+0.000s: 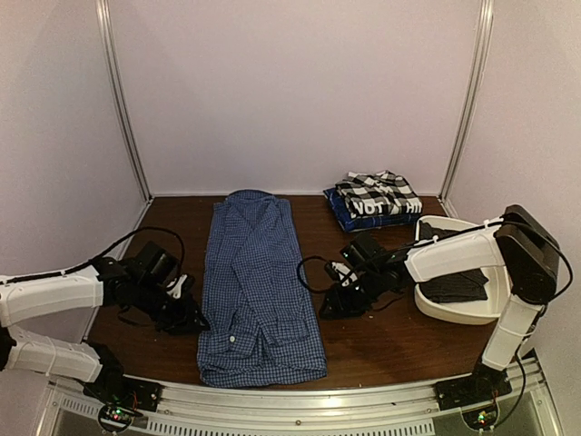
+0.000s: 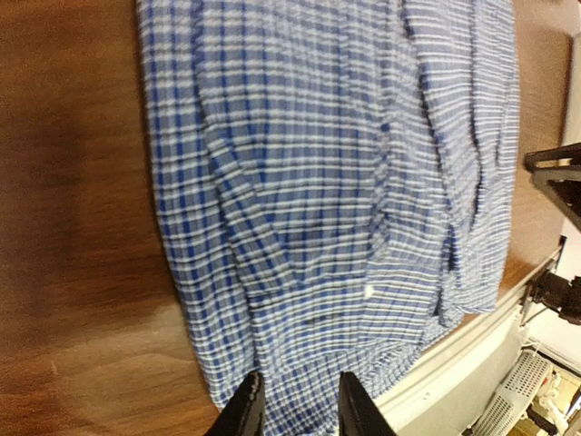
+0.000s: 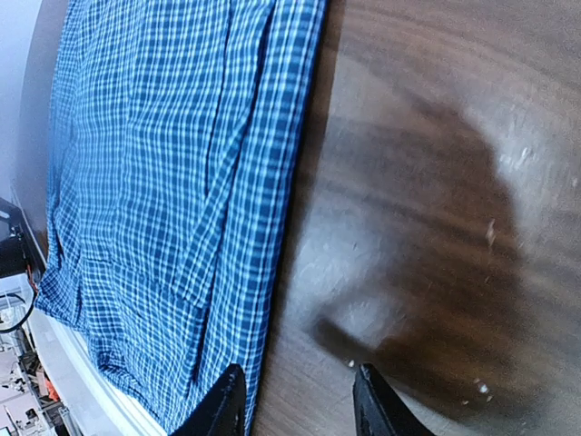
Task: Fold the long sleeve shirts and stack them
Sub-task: Pick up the rectangle-folded shirt from the center of the board.
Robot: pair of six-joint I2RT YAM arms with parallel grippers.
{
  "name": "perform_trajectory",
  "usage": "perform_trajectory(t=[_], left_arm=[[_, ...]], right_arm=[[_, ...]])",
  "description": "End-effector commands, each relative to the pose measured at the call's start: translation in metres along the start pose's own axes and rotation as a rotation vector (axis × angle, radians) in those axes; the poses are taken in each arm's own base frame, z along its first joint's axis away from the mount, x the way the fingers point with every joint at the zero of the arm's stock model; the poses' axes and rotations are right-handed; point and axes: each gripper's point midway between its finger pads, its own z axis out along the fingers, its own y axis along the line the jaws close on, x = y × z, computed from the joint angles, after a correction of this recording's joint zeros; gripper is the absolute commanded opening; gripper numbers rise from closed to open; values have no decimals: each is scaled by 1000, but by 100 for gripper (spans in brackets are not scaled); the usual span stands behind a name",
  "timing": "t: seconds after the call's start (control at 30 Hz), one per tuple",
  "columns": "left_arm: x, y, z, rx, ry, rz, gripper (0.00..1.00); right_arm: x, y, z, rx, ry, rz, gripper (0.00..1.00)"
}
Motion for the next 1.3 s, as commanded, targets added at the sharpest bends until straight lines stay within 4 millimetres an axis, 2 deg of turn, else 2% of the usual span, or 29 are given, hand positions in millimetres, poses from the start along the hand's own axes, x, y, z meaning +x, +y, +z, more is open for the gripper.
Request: perform_trajectory(t=[0.0, 0.13, 0.27, 0.4, 0.67, 0.8, 0.93, 1.0, 1.1, 1.27], left_arm=[[-1, -36, -16, 140, -8, 100, 28], [28, -33, -8, 207, 78, 95, 28], [53, -32, 5, 197, 134, 102, 28], [75, -10, 21, 124, 193, 66, 28], [96, 11, 29, 63, 250, 19, 27], [85, 0, 19, 47, 215, 51, 27], [59, -20, -6, 29, 100, 95, 28], [48, -17, -15, -4, 58, 82, 29], [32, -3, -20, -60, 10, 41, 31], [16, 5, -12, -28, -13, 1, 34]], right_arm=[[11, 11, -11, -28, -14, 21, 41], [18, 13, -14, -38, -16, 29, 41], [22, 14, -9, -42, -4, 30, 41], [26, 17, -4, -51, 7, 21, 41], [34, 21, 2, -64, 31, 9, 41], [34, 24, 1, -70, 33, 2, 42], [35, 25, 0, -72, 35, -2, 42], [36, 27, 0, -77, 37, -4, 43], [38, 29, 1, -86, 43, -9, 43], [45, 35, 4, -111, 54, -14, 45]])
